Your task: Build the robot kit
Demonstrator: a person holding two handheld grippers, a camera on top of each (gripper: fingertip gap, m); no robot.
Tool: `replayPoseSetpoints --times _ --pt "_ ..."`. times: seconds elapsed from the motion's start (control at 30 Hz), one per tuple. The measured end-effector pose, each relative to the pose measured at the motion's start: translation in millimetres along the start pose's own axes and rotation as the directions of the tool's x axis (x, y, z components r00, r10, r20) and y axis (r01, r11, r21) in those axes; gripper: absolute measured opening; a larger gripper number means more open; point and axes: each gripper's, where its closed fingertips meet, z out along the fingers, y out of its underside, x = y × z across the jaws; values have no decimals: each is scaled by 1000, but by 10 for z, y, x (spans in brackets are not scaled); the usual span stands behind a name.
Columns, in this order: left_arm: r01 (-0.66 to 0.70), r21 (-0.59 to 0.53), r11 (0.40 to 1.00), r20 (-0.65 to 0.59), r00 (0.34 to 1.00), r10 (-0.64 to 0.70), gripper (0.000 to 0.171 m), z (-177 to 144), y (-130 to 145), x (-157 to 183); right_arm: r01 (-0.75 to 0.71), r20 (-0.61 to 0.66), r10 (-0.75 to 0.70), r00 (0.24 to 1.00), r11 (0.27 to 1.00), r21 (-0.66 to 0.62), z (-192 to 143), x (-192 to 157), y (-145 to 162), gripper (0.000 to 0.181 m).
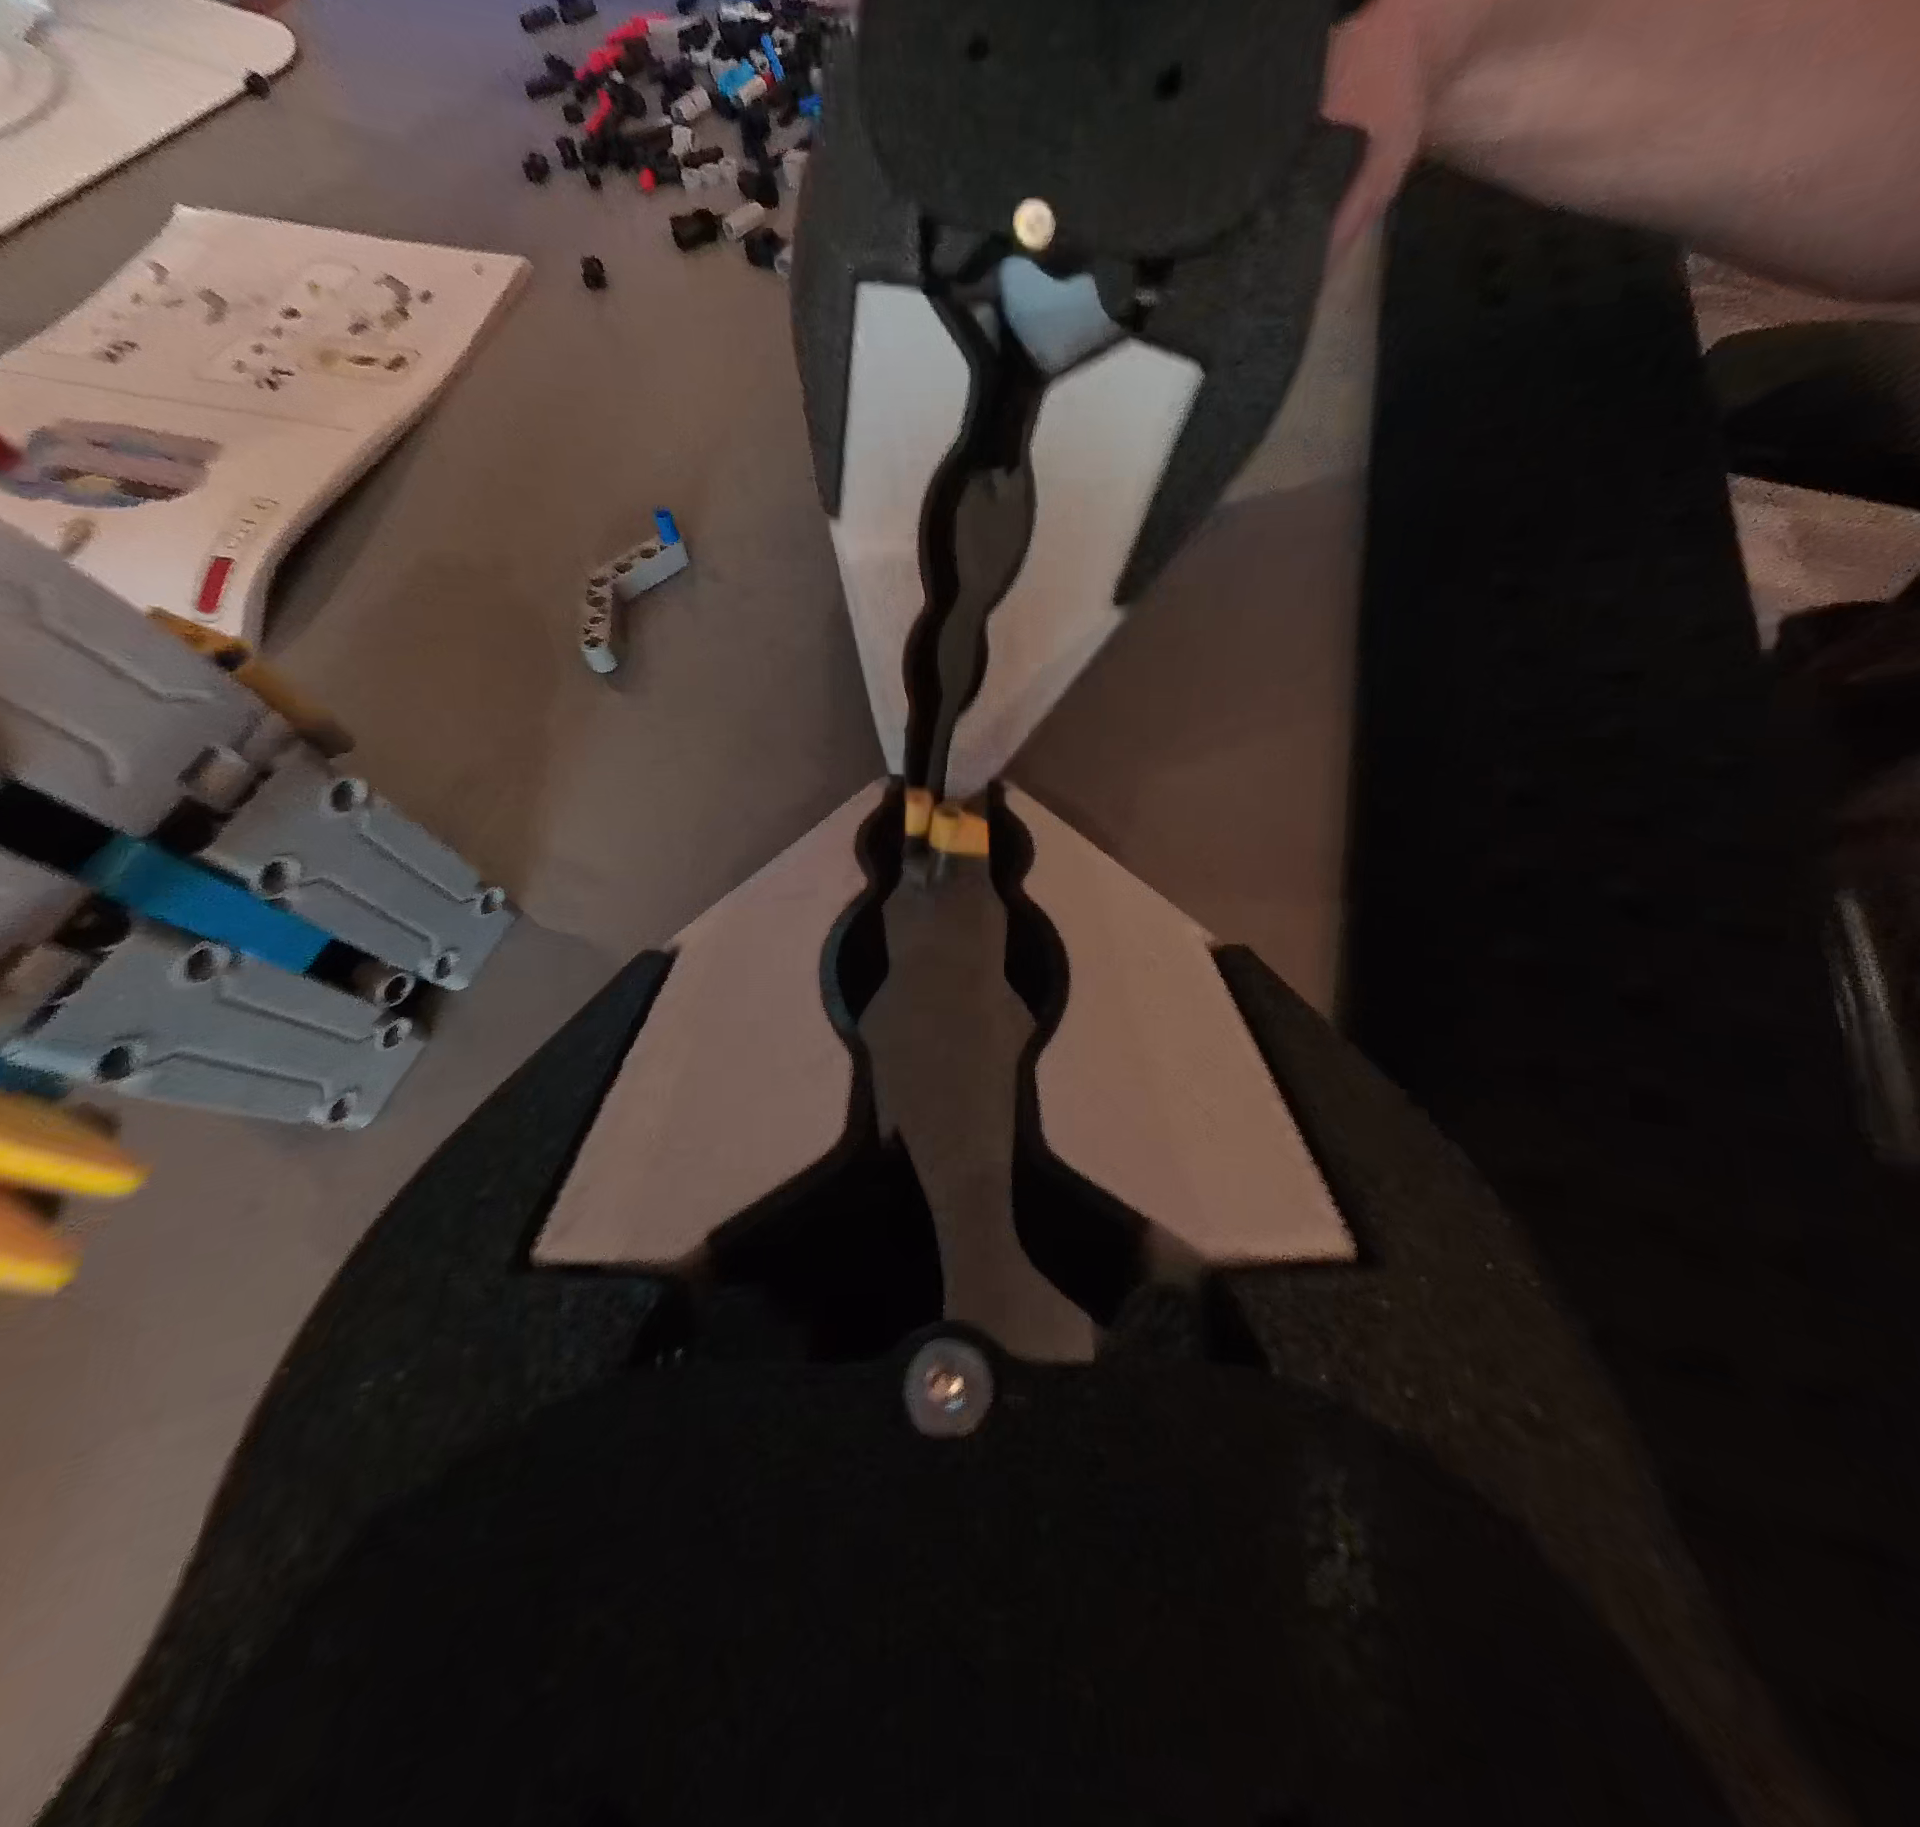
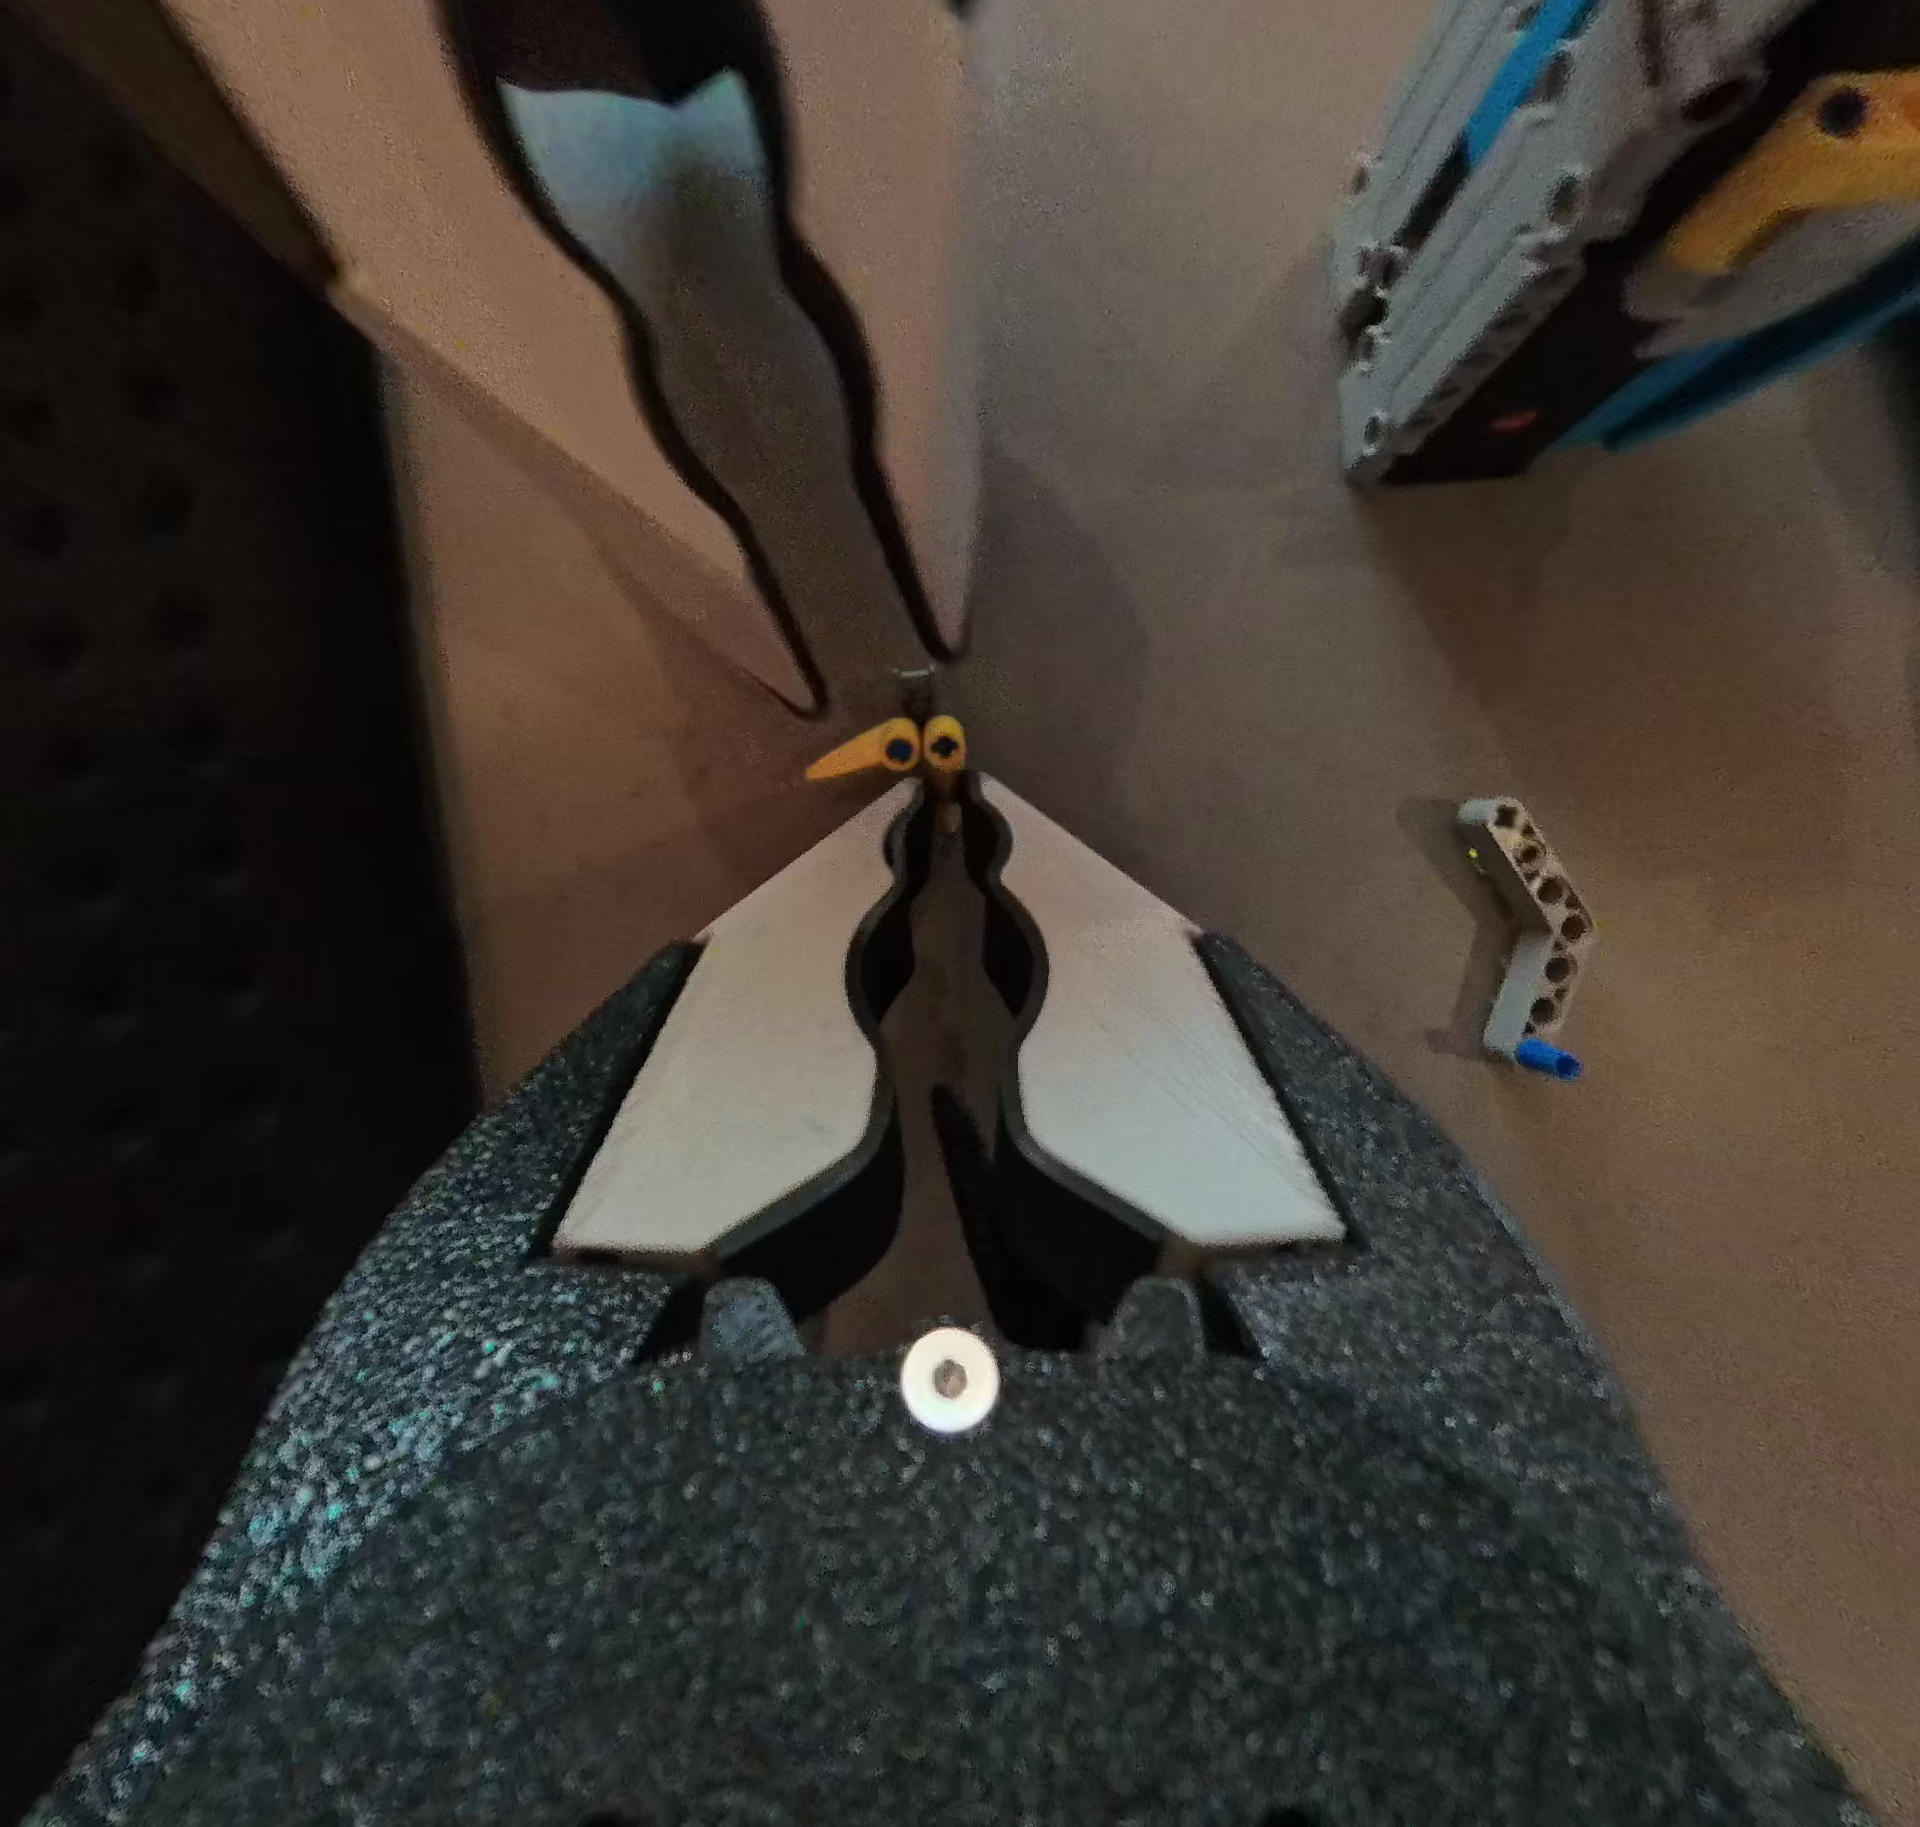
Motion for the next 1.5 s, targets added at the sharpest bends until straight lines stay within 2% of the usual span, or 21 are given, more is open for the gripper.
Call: replayPoseSetpoints --times 0.07,0.17,0.27,0.33,0.47,0.57,0.77,0.83,0.9,1.07,1.17,1.23,1.37,1.5 --pt "-56 -4 998 33 998 56 16 -131 2 15 -70 61 67 996 996 61 -94 -1 -33 5" --pt "-129 -3 992 36 991 129 20 -266 -13 152 -228 321 173 931 963 142 -311 -216 -129 6" --pt "-66 80 995 -61 996 71 23 -317 -172 410 -317 521 192 832 935 161 -494 -424 -227 5" --pt "-32 92 995 -98 994 41 23 -306 -204 516 -309 584 158 797 936 170 -583 -567 -289 6" --pt "17 100 995 -147 989 -2 10 -280 -218 701 -180 558 67 827 972 150 -653 -761 -299 6" --pt "37 118 992 -129 991 -21 0 -307 -230 733 -100 507 26 861 988 119 -702 -819 -275 6" --pt "154 204 967 -149 981 -125 1 -427 -346 810 -40 409 -12 912 992 119 -807 -855 -313 6" --pt "158 213 964 -169 978 -122 19 -471 -368 881 -37 408 -13 913 993 116 -838 -886 -305 6" --pt "125 191 974 -152 984 -97 25 -453 -344 928 -29 404 -16 915 994 104 -848 -914 -291 6" --pt "62 163 985 -143 989 -39 14 -383 -335 1052 15 405 -44 913 997 75 -850 -1050 -283 7" --pt "99 176 979 -163 984 -70 13 -403 -352 1061 13 390 -39 920 998 69 -856 -1060 -286 6" --pt "131 201 971 -160 982 -99 0 -435 -378 1041 4 398 -38 917 996 86 -902 -1084 -312 6" --pt "283 304 910 -204 952 -228 0 -561 -511 962 20 329 -85 941 981 195 -1000 -1079 -419 5" --pt "263 322 910 -215 956 -200 3 -619 -527 1025 26 272 -65 960 989 146 -941 -1025 -344 6"
